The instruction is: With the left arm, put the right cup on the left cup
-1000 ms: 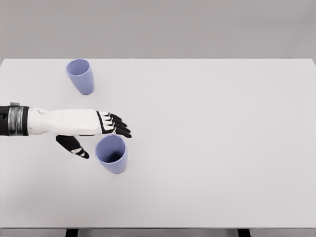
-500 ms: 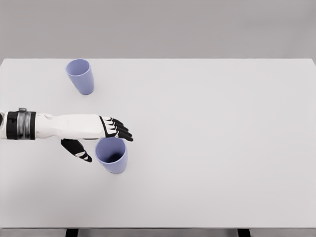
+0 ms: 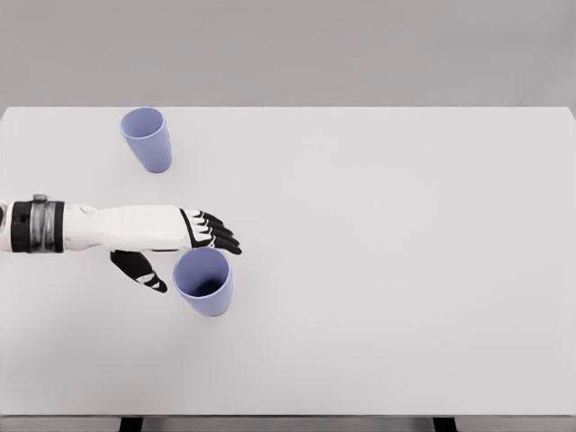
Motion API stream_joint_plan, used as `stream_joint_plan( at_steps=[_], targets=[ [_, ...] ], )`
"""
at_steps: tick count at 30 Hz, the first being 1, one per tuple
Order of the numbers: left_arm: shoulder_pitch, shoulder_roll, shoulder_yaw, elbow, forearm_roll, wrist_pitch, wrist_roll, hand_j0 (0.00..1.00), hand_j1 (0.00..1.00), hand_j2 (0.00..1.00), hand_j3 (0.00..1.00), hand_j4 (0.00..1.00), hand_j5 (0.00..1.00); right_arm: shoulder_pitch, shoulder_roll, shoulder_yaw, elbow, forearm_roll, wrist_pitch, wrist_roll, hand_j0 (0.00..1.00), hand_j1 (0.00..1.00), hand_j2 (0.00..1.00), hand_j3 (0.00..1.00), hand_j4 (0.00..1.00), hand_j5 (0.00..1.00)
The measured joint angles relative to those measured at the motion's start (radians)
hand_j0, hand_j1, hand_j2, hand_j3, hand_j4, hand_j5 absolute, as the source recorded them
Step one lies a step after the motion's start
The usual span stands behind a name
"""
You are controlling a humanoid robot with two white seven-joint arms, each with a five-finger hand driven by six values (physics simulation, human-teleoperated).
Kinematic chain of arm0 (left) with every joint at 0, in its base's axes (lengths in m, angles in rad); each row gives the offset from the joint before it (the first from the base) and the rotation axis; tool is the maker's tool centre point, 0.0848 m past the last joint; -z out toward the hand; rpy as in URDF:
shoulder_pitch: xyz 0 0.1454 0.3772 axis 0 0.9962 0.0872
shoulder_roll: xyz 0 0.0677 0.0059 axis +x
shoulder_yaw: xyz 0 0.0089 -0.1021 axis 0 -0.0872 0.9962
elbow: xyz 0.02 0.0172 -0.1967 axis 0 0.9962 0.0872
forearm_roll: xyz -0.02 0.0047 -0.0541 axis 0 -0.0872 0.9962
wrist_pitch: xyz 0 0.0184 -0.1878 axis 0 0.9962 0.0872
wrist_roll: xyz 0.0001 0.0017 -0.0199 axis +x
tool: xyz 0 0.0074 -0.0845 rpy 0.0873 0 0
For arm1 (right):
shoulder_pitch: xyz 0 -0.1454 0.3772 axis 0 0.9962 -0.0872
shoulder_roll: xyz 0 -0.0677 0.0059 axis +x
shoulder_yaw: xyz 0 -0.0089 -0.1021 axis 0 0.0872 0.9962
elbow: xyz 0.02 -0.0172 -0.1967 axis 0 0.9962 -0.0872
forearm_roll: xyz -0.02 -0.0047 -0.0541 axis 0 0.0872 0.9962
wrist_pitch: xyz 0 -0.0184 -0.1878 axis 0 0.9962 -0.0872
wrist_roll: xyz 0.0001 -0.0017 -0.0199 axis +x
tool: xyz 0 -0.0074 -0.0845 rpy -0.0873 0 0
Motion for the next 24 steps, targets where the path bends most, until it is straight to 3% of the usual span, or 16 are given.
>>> stream_joint_plan(
  at_steps=[11, 24],
  targets=[
    [0.020, -0.009, 0.007, -0.033, -0.030, 0.000, 0.000, 1.00, 1.00, 1.00, 1.00, 1.00, 1.00, 0.000, 0.000, 0.000, -0.001, 0.000, 0.000, 0.000, 1.00, 1.00, 1.00, 1.00, 1.00, 1.00],
    [0.049, -0.058, 0.032, 0.016, -0.075, 0.000, 0.000, 1.00, 1.00, 1.00, 1.00, 1.00, 1.00, 0.000, 0.000, 0.000, 0.000, 0.000, 0.000, 0.000, 1.00, 1.00, 1.00, 1.00, 1.00, 1.00]
  ],
)
